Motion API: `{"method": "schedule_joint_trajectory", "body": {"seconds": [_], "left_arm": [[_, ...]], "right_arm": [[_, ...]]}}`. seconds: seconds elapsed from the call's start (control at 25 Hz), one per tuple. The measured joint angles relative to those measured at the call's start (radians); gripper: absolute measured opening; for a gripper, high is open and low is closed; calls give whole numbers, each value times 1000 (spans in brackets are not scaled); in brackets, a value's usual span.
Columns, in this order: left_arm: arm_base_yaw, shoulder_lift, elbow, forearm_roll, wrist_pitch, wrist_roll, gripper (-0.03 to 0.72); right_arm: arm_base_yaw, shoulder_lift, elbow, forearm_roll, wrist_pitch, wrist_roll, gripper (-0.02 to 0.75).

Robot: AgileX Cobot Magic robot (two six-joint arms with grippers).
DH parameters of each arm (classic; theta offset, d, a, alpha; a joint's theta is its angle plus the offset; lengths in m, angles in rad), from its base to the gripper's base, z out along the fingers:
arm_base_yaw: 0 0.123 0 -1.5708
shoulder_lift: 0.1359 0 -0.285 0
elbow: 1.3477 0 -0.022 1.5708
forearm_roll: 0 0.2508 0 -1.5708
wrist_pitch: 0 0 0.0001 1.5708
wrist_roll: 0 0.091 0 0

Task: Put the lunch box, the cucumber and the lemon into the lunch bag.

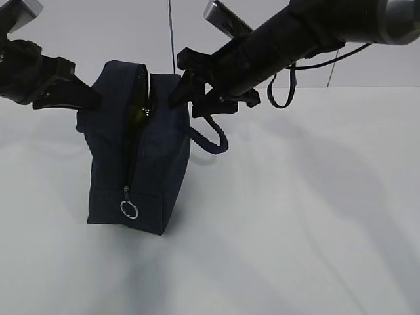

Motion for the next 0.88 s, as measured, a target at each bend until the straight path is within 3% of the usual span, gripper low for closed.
{"method": "schedule_joint_trajectory", "body": {"seconds": [0.52, 0.6, 0.72, 0.88], "left_arm": [[0, 0, 0, 0, -2, 2, 17], [0, 0, 0, 0, -2, 2, 17], [0, 0, 0, 0, -2, 2, 17], [0, 0, 0, -2, -2, 2, 17]], "right_arm": [[0, 39, -45, 27, 39, -7, 383], [0, 39, -52, 27, 41, -8, 340], [0, 39, -55, 29, 45, -8, 198], [0, 40, -55, 31, 49, -25, 81]]}}
